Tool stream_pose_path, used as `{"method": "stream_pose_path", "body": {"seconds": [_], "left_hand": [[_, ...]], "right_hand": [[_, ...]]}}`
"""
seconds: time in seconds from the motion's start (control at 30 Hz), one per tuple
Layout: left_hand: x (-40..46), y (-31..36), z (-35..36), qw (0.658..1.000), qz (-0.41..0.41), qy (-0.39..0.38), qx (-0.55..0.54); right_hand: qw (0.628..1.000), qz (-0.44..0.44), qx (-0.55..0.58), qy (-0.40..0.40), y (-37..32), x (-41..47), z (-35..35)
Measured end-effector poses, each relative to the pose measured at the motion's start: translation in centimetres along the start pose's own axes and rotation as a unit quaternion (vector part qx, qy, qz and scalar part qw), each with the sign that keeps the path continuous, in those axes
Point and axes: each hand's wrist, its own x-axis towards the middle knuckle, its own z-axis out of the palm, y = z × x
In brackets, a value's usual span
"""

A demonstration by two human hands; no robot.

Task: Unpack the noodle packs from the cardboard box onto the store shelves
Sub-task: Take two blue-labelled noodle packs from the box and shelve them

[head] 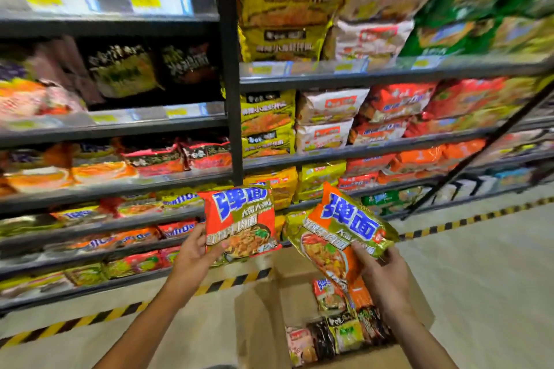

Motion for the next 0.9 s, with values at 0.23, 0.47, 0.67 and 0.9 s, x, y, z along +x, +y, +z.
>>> {"method": "stream_pose_path", "body": {"seconds": [0.23,0.47,0.67,0.9], "left_hand": [[-7.9,3.8,-2.3,0.998,0.046,0.04,-0.013],[-15.4,7.5,-5.2,0.993,0.084,0.087,0.007],[-20.5,8.8,-11.1,0.984,0.105,0.143,0.016],[-23.7,10.8,-21.5,0.972,0.147,0.18,-0.004]], "right_hand": [[0.997,-0.051,0.041,-0.037,-3.2,-4.3,-1.8],[0.988,-0.11,0.067,-0.086,-7.5,-8.3,-2.6],[0.98,-0.145,0.064,-0.124,-10.7,-12.3,1.1],[0.972,-0.139,0.069,-0.176,-16.1,-18.4,8.7]]}}
